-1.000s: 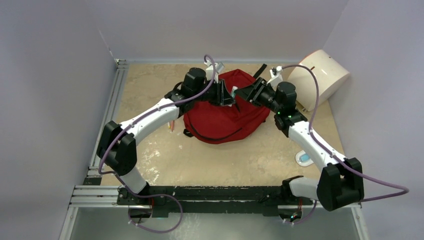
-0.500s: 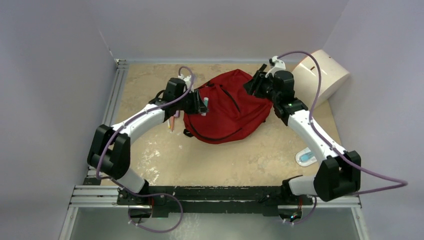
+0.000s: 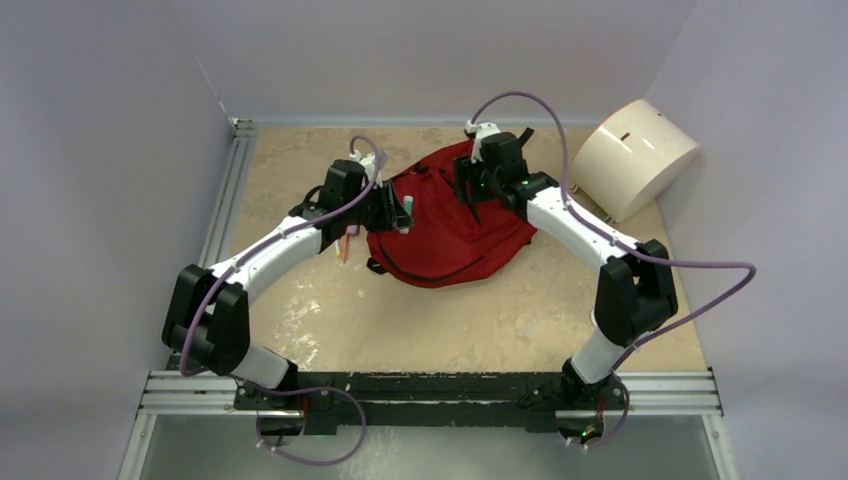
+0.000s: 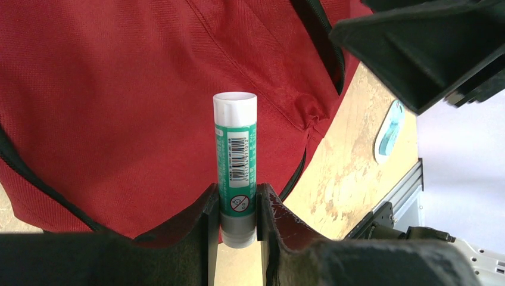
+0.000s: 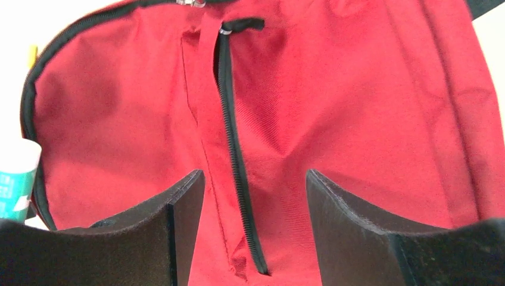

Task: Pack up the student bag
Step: Place the stationery in the student bag.

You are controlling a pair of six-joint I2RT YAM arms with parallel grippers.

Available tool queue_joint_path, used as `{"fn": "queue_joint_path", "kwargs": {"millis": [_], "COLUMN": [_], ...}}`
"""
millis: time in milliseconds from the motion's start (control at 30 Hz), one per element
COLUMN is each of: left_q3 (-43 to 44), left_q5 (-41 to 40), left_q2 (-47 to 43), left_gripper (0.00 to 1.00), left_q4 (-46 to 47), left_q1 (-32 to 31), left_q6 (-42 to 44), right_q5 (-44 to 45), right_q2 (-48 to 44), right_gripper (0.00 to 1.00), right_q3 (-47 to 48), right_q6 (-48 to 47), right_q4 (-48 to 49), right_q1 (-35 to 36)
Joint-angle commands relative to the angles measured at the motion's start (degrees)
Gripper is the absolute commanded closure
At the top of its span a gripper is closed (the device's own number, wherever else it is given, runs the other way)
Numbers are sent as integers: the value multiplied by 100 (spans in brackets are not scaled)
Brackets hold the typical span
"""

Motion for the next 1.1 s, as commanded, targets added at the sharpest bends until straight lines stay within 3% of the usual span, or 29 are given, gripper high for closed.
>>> {"fn": "queue_joint_path", "kwargs": {"millis": [0, 167, 400, 500, 733, 900, 1067], "left_q3": [-28, -37, -105, -129, -70, 180, 700], "left_q5": [20, 73, 126, 168, 276, 466, 585], "left_q2": [-152, -151, -160, -138, -58, 188, 710], "left_gripper": [100, 100, 100, 100, 100, 100, 100], "left_q4": [248, 246, 317, 369, 502, 776, 1211], "left_q1": [-9, -10, -6, -9, -10, -19, -77], "left_q6": [-76, -65, -131, -167, -219, -416, -775], "right_q5": [643, 1928, 2617, 2793, 2792, 2487, 2000], "right_q2": [121, 435, 625, 626, 410, 234, 119], "right_gripper": [34, 36, 41, 51, 84, 100, 100], "right_q3": [367, 581, 639, 639, 549, 502, 529], "right_q6": [-297, -76, 8, 59, 200, 372, 579], "right_q4": [-309, -540, -665, -685, -445, -265, -208], "right_q1": [300, 639, 773, 779, 781, 781, 780]}}
